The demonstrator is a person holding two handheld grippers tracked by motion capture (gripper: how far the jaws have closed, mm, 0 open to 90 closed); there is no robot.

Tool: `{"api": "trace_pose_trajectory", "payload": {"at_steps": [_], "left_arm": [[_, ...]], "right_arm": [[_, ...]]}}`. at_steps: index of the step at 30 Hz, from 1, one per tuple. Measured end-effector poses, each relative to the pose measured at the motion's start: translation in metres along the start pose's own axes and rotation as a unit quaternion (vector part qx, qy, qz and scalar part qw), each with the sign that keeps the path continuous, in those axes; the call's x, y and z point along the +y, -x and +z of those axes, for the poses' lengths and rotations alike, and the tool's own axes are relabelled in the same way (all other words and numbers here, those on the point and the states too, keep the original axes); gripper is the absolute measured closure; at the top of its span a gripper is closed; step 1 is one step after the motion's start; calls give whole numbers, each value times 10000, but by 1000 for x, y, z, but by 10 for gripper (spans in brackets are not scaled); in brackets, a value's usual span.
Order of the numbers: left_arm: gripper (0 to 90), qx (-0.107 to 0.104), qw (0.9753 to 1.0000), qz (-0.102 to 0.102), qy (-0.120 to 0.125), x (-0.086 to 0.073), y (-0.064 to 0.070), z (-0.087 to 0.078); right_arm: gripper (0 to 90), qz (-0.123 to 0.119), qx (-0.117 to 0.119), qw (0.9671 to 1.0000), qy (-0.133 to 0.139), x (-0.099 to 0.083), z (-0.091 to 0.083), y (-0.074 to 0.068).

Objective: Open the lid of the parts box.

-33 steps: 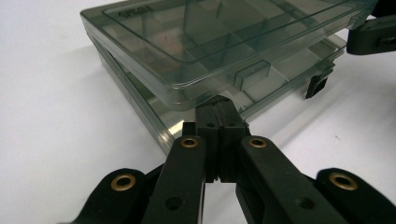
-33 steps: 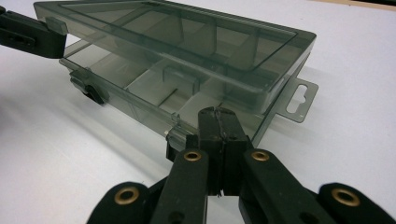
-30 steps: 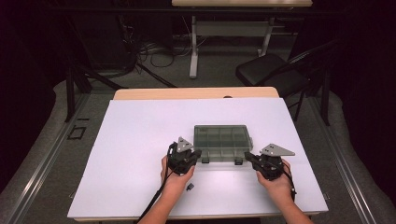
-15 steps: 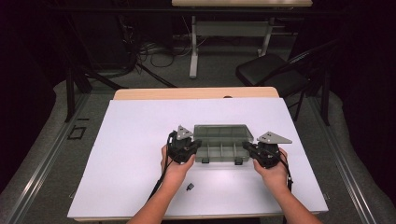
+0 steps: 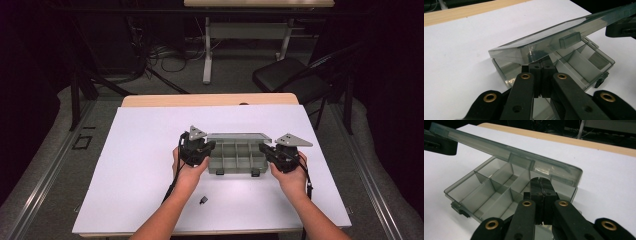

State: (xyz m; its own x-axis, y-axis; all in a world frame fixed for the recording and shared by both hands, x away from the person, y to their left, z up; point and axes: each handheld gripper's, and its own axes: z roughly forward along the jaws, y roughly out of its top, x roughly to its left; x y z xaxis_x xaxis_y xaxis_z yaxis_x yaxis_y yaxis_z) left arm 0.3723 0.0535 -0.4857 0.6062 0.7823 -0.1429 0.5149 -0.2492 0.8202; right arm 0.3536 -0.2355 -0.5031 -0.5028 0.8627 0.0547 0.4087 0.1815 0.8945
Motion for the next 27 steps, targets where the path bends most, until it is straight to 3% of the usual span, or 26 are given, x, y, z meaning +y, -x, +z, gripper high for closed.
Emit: {"api": "trace_pose_trajectory", "payload": {"at_steps": [9,16,27], "left_arm": [[900,61,10000,44,45,7,-3,2],[900,219,9996,0,187,12,-6,4],[900,268,9989,-73,388,13,-8,7]], "right_arm": [[900,15,-37,10000,71,8,2,0],[900,38,-105,9998,188,15,2,3],[900,175,-241,9989,371,21,4,10]]}}
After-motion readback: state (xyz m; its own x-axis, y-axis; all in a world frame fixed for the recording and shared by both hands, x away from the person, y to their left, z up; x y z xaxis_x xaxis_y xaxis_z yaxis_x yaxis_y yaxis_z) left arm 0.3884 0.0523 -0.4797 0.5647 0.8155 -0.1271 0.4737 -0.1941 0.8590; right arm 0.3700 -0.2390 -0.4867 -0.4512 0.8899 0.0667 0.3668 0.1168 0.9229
